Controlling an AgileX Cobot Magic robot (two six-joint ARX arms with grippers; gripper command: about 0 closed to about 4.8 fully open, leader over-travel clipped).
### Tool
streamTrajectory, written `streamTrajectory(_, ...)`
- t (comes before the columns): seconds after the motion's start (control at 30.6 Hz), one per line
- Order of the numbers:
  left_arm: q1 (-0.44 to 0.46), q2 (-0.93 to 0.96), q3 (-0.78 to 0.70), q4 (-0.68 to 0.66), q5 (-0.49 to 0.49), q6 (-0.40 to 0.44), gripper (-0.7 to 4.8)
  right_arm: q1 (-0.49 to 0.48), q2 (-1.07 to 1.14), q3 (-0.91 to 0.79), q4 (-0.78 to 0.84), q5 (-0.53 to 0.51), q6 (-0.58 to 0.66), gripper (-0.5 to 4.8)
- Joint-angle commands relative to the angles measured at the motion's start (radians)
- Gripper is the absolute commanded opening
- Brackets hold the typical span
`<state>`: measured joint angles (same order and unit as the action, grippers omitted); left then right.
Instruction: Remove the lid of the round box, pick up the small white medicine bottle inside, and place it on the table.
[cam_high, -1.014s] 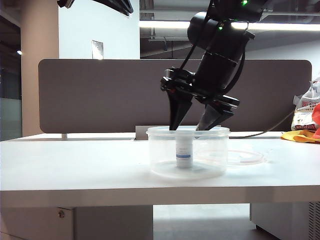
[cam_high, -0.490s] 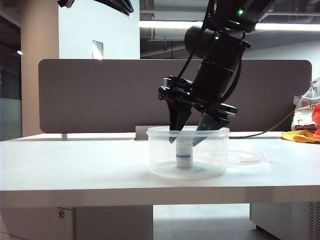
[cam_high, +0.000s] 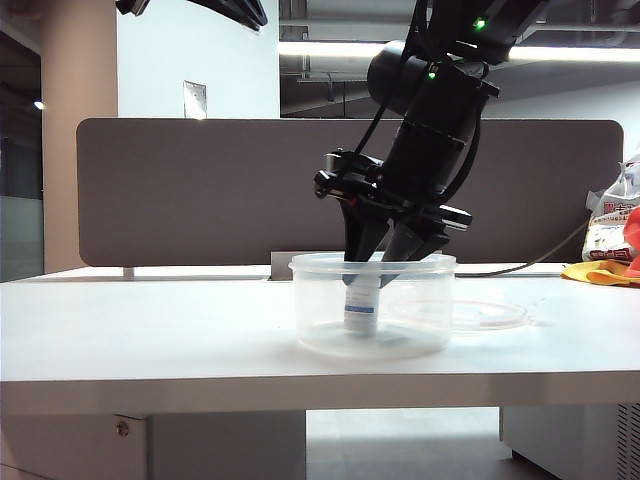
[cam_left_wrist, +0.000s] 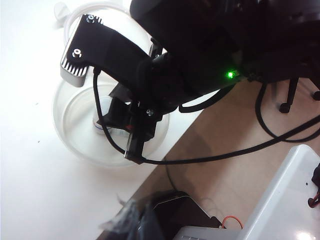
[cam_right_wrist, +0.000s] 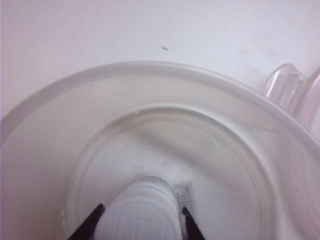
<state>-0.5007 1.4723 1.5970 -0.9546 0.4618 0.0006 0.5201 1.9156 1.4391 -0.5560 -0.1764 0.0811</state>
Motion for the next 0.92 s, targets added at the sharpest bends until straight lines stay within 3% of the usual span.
streamTrajectory(0.03,0.001,-0.003,0.005,0.01,0.002,0.009,0.22,0.001,-0.004,0.003,0.008,-0.001,-0.002,0.83)
streamTrajectory(0.33,0.001,-0.003,0.005,0.008,-0.021,0.011,0.22,0.002,-0.009,0.036,-0.006,-0.001,-0.003,0.8)
streamTrajectory(0.56,0.001,-0.003,0.005,-0.006,-0.038,0.014,0.22,0.001,-0.009,0.159,-0.134,0.006,-0.06,0.49)
streamTrajectory(0.69,0.001,-0.003,0.005,-0.023,-0.03,0.014,0.22,-0.005,-0.018,0.211,-0.205,0.092,-0.106,0.39)
streamTrajectory(0.92,0.001,-0.008,0.01,-0.015,0.118,0.029,0.21,-0.095,-0.09,0.211,-0.266,0.115,-0.111,0.2)
